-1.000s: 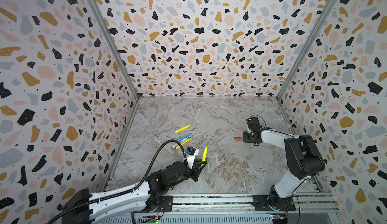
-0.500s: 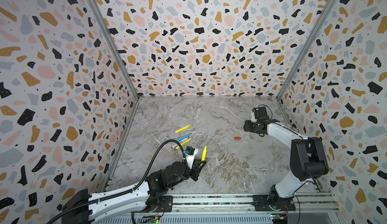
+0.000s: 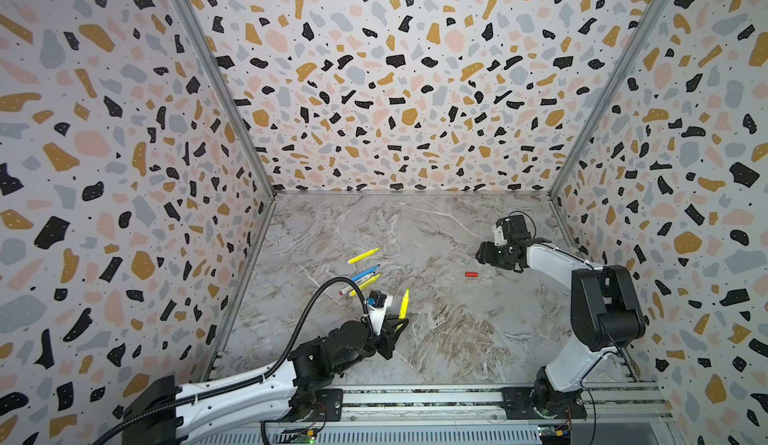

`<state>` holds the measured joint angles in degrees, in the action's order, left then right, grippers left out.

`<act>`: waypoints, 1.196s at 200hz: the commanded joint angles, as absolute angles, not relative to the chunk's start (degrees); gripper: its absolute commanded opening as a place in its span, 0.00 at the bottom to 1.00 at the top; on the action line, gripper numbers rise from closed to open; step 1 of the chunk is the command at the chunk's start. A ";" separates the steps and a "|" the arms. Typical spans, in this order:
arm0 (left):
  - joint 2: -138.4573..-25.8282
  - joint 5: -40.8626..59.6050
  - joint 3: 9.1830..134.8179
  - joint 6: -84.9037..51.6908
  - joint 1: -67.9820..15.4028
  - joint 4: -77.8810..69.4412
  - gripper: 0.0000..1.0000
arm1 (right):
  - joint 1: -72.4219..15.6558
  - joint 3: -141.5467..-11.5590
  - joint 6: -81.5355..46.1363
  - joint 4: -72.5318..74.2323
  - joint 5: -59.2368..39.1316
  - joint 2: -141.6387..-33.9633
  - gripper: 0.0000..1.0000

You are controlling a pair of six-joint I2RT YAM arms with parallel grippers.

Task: Insert the pens into the pen caps

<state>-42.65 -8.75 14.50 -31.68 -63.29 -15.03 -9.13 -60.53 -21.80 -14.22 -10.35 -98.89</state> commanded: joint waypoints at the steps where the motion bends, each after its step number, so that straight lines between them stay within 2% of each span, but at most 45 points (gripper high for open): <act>1: -42.19 -9.63 14.11 -30.76 -63.11 -17.01 0.06 | -8.71 -59.44 -22.97 -13.44 -10.99 -99.28 0.65; 73: -42.15 -10.11 13.45 -30.78 -63.11 -17.06 0.06 | -8.70 -59.23 -23.90 -11.42 -11.44 -102.10 0.65; 239: -42.41 -11.39 13.10 -30.32 -63.11 -16.87 0.06 | -9.23 -67.85 -21.48 -14.53 -6.96 -109.52 0.66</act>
